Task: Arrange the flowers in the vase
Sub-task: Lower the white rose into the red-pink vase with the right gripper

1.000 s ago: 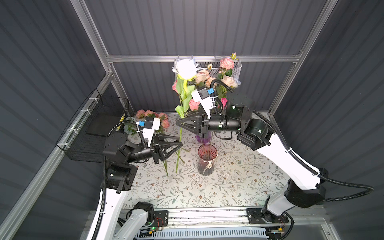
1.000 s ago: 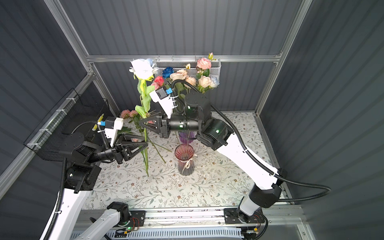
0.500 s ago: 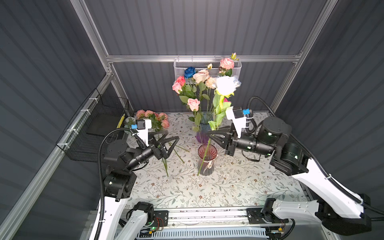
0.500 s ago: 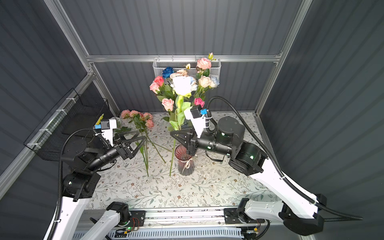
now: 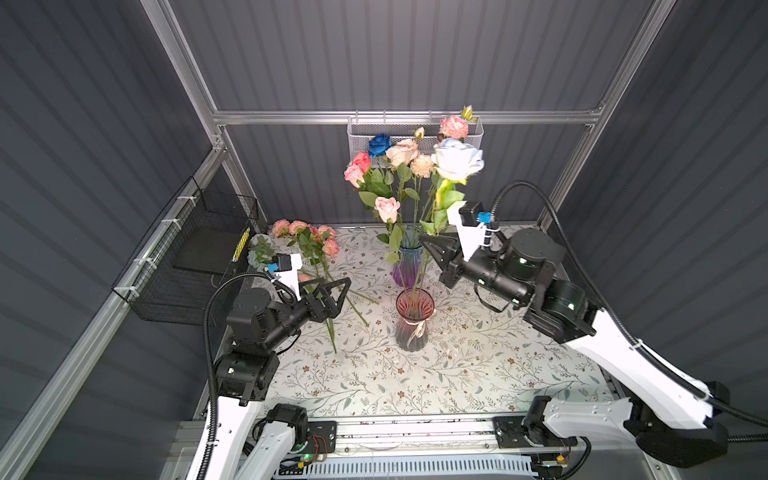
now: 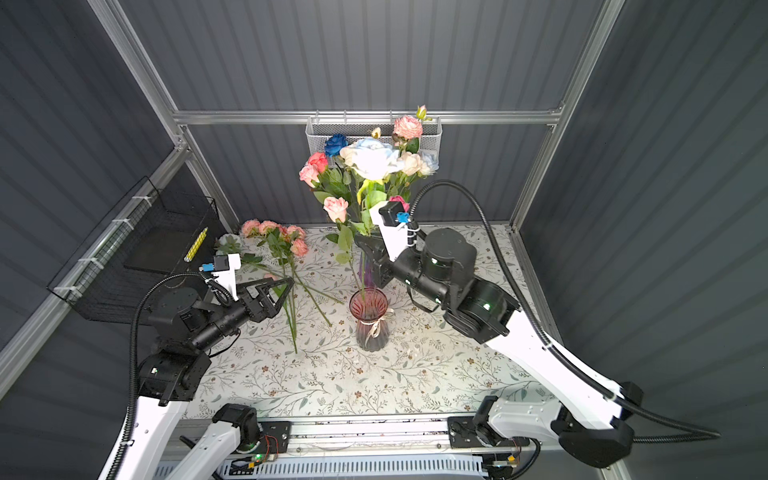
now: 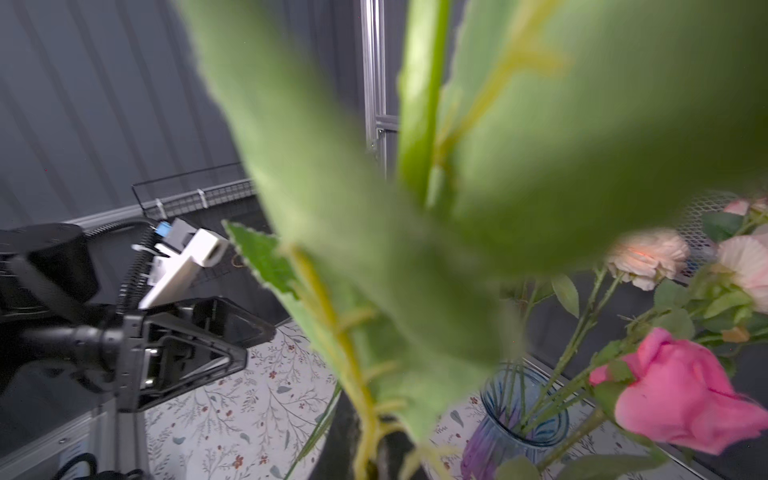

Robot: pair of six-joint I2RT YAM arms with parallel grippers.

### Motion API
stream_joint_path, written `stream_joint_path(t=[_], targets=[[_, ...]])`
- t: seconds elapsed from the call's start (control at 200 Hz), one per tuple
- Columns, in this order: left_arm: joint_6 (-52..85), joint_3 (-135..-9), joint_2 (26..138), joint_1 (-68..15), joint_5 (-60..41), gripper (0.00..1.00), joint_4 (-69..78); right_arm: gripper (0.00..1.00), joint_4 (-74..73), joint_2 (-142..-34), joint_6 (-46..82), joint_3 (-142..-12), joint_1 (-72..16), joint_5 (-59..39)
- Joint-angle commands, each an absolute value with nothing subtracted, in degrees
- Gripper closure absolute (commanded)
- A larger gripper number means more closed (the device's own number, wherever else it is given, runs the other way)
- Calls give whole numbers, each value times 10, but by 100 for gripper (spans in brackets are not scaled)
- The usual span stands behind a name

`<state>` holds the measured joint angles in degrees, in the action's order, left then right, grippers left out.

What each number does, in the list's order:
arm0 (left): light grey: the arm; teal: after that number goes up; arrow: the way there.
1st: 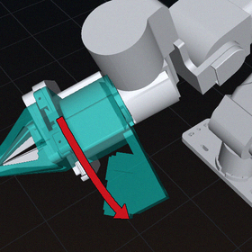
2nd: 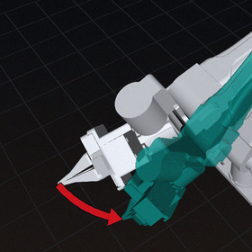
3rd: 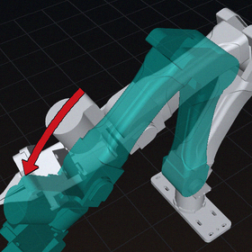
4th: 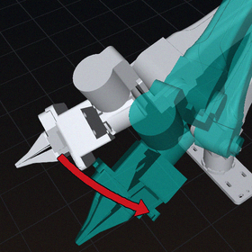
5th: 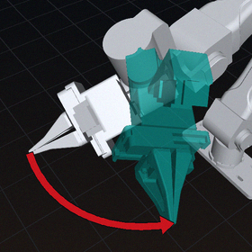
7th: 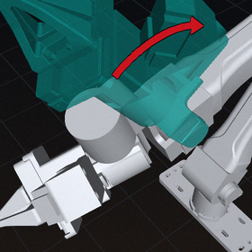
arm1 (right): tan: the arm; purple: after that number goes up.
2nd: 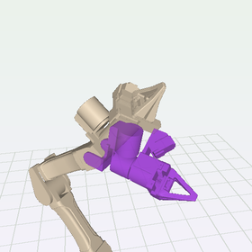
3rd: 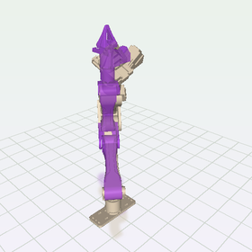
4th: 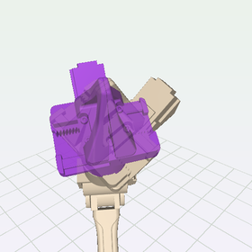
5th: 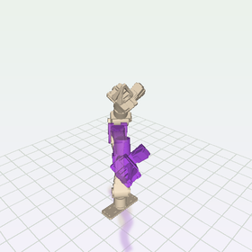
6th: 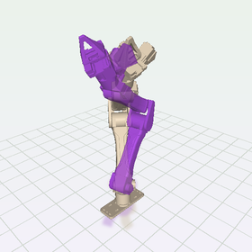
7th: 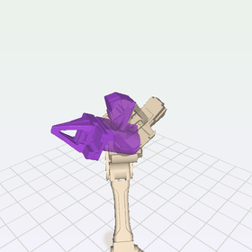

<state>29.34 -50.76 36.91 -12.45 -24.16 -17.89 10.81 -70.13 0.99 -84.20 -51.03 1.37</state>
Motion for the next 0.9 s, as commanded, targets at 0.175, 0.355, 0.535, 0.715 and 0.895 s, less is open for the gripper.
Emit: stream_joint_path(t=[0.175,0.355,0.535,0.715,0.895], targets=[[289,-495,353,-127,-224,0,-196,85,41,-701,63,-707,-494,19],[291,-488,356,-127,-219,0,-194,58,52,-673,123,-655,-494,4],[298,-478,353,-127,-199,0,-196,36,89,-628,170,-637,-494,-26],[304,-476,368,-127,-159,0,-215,29,91,-556,200,-593,-494,-42],[314,-457,396,-127,-122,1,-218,29,96,-486,213,-548,-494,-38]])
